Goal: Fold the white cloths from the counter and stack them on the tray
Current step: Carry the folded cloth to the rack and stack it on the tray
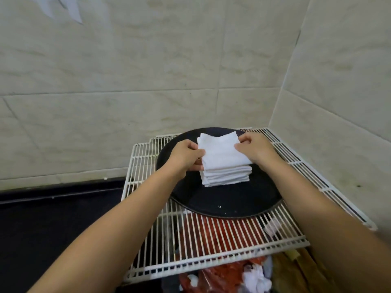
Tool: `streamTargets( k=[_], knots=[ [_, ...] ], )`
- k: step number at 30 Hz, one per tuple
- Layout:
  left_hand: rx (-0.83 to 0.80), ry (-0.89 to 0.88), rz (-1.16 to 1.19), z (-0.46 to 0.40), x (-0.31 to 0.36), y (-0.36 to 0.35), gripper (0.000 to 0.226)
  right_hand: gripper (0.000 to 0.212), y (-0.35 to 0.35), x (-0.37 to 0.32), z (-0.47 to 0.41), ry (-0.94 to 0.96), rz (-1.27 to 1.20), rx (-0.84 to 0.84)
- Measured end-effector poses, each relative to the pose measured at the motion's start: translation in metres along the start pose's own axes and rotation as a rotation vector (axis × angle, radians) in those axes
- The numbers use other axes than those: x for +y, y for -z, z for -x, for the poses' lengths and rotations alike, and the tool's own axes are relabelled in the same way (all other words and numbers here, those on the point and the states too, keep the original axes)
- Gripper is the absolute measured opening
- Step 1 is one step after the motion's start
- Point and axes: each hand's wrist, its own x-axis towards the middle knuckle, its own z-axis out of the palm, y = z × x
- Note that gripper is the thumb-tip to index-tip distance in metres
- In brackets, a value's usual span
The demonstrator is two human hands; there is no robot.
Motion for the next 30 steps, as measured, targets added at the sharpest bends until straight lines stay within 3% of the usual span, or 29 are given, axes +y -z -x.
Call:
streamTargets(
  k=[5,8,12,15,24,30],
  knots=[
    [0.002,0.033,-0.043,0.002,-0.006,-0.003,0.025,0.004,-0.002,0.010,0.004,-0.048,0.030,-0.024],
    [-0.008,0.027,-0.045,0.012,-0.002,0.004,0.021,0.019,0.006,0.002,0.014,-0.054,-0.008,0.033],
    [0.061,-0.055,-0.063,0.042,0.007,0.042,0.022,0.034,0.016,-0.042,0.038,0.078,0.039,0.184],
    [0.109,-0.125,-0.080,0.081,0.006,0.092,0.014,0.032,-0.009,-0.095,0.068,0.217,0.057,0.162],
    [0.420,-0.126,-0.237,0.256,-0.071,0.312,0.006,0.026,-0.223,-0.220,0.227,0.570,0.128,-0.206],
    [0.697,0.076,-0.435,0.406,-0.172,0.456,0.005,0.029,-0.379,-0.278,0.379,0.790,0.234,-0.509]
  ],
)
